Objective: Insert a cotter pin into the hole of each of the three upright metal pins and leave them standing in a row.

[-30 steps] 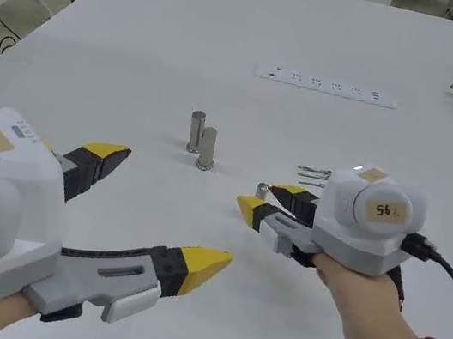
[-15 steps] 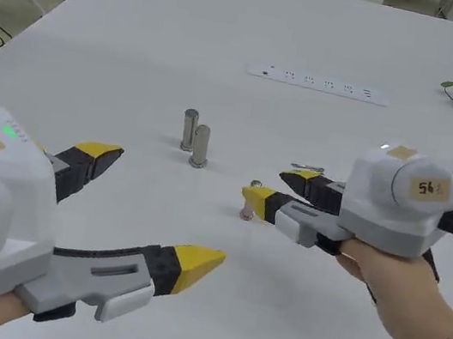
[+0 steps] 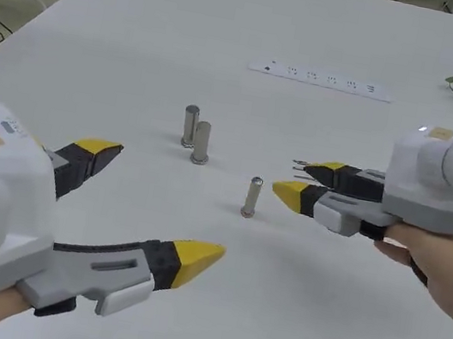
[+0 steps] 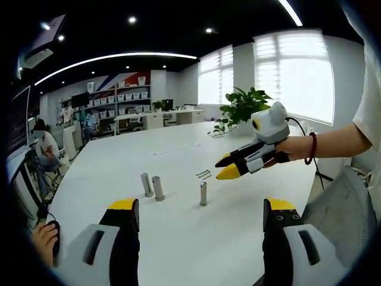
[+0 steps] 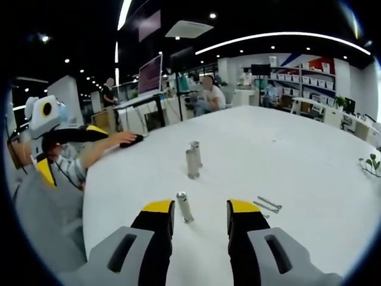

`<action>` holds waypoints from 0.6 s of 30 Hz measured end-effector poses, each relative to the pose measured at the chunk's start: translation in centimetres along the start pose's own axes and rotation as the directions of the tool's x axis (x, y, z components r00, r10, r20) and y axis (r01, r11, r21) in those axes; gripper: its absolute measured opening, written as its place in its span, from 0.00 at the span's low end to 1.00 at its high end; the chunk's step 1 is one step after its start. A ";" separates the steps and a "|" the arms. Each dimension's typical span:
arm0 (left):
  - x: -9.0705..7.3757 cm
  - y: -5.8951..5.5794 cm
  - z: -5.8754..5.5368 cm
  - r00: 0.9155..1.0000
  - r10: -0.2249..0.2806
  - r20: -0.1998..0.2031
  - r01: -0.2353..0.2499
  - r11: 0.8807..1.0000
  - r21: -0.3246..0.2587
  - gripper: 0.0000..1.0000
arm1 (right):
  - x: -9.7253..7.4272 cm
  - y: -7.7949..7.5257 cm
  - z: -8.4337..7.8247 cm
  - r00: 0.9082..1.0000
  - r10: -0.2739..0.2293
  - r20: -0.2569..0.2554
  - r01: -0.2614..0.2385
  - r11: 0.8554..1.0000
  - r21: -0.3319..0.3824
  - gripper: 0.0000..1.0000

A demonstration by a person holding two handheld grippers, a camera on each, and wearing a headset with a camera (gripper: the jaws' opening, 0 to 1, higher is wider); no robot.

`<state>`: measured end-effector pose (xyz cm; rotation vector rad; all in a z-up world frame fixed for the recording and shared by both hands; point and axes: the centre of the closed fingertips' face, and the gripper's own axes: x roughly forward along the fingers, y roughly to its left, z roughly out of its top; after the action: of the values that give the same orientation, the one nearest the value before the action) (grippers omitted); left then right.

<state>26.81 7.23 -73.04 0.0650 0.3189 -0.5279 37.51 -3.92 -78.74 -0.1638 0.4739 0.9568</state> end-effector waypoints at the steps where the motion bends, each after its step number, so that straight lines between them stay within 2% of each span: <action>1: 0.0 0.0 0.0 1.000 0.001 0.000 -0.001 1.000 -0.001 0.85 | 0.0 -0.3 -0.2 1.000 -0.002 -0.010 0.002 1.000 -0.008 0.37; 8: 0.1 0.2 -0.3 1.000 0.004 -0.010 -0.004 1.000 -0.005 0.85 | 0.3 -2.5 -1.4 0.997 -0.015 -0.071 0.013 0.999 -0.031 0.35; 11: 0.1 0.3 -0.4 1.000 0.005 -0.015 -0.005 1.000 -0.008 0.84 | 0.5 -3.7 -2.1 0.994 -0.030 -0.106 0.025 0.999 -0.047 0.33; 18: 0.3 0.5 -0.7 1.000 0.005 -0.023 -0.006 1.000 -0.011 0.83 | 1.0 -5.8 -3.1 0.987 -0.049 -0.153 0.038 0.996 -0.077 0.27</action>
<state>27.09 7.57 -73.87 0.0611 0.3443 -0.5202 41.73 -7.49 -82.38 -0.3160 0.5755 0.9230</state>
